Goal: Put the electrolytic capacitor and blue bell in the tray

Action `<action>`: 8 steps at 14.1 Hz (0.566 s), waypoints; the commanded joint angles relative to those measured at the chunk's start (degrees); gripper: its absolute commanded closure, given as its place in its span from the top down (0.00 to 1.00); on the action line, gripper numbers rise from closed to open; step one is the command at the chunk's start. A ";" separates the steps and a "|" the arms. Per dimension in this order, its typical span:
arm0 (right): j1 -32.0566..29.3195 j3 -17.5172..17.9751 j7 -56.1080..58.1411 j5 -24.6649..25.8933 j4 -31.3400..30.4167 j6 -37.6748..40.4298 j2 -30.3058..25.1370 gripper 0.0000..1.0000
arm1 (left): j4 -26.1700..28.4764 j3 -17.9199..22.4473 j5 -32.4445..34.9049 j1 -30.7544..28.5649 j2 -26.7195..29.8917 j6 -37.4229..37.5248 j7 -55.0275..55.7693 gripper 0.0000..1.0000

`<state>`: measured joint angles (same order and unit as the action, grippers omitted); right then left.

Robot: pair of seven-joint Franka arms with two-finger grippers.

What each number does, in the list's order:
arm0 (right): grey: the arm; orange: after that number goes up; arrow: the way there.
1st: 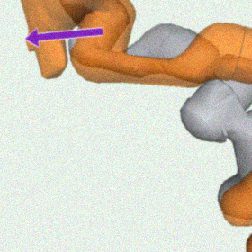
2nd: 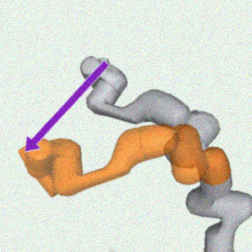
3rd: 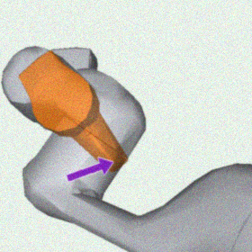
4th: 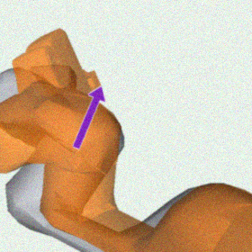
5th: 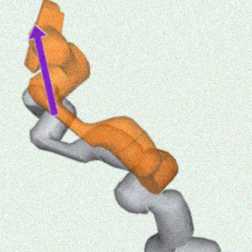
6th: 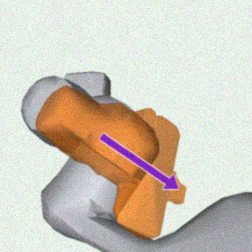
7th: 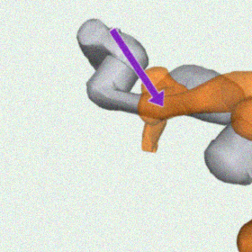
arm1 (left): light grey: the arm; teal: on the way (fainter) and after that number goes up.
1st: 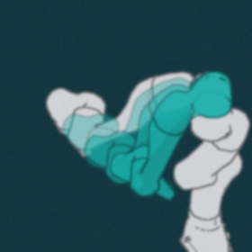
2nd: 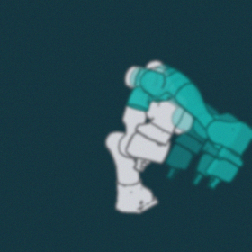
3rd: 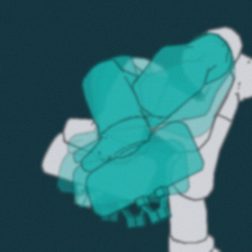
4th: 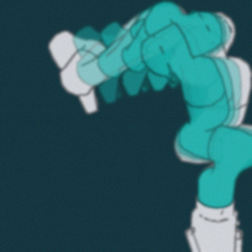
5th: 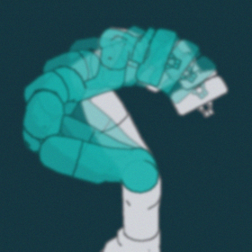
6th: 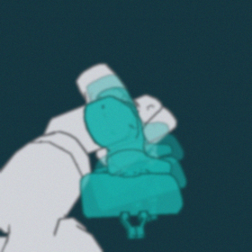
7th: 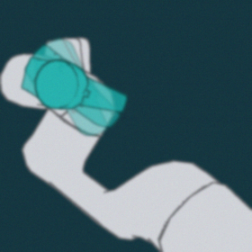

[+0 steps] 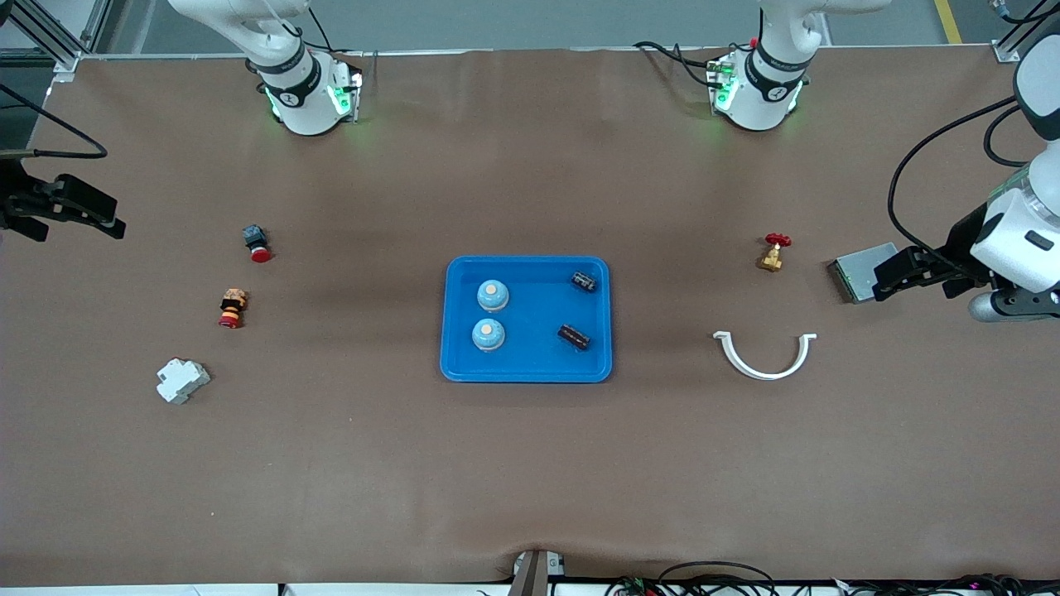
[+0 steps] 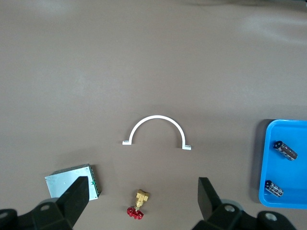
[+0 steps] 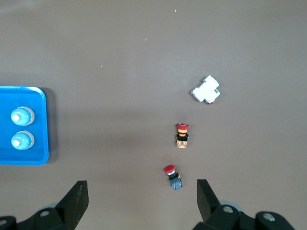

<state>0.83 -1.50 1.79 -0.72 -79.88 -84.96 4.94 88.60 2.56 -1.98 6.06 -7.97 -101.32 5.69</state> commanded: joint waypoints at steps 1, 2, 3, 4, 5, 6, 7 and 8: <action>0.14 0.18 2.15 1.33 -1.24 -1.79 -0.99 1.00 | -0.10 0.08 0.04 0.00 -0.03 -0.19 -0.24 1.00; -0.12 0.10 4.51 1.60 -1.33 -3.10 -0.90 1.00 | -0.10 0.08 0.04 0.00 0.05 -0.19 -0.24 1.00; -0.30 0.09 5.32 1.69 -1.24 -3.98 -0.81 1.00 | -0.10 0.08 0.04 0.00 0.05 -0.19 -0.24 1.00; -0.30 0.01 5.33 1.69 -1.24 -4.60 -0.81 1.00 | -0.10 0.08 0.04 0.09 0.05 -0.19 -0.24 1.00; -0.30 0.01 4.89 1.69 -1.24 -4.52 -0.81 1.00 | -0.10 0.08 0.04 0.00 0.05 -0.19 -0.24 1.00; -0.30 0.01 4.63 1.69 -1.33 -4.17 -0.81 1.00 | -0.10 0.08 0.04 0.00 0.05 -0.19 -0.24 1.00; -0.39 0.01 4.54 1.69 -1.33 -3.82 -0.81 1.00 | -0.10 0.08 0.04 0.09 0.05 -0.19 -0.24 1.00; -0.39 -0.08 3.93 1.51 -1.41 -3.73 -0.81 1.00 | -0.10 0.08 0.04 0.00 0.05 -0.19 -0.24 1.00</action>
<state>0.75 -1.69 5.86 0.17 -80.37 -88.78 4.94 88.61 2.56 -1.98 6.06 -7.99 -101.32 5.69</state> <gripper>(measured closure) 0.000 0.000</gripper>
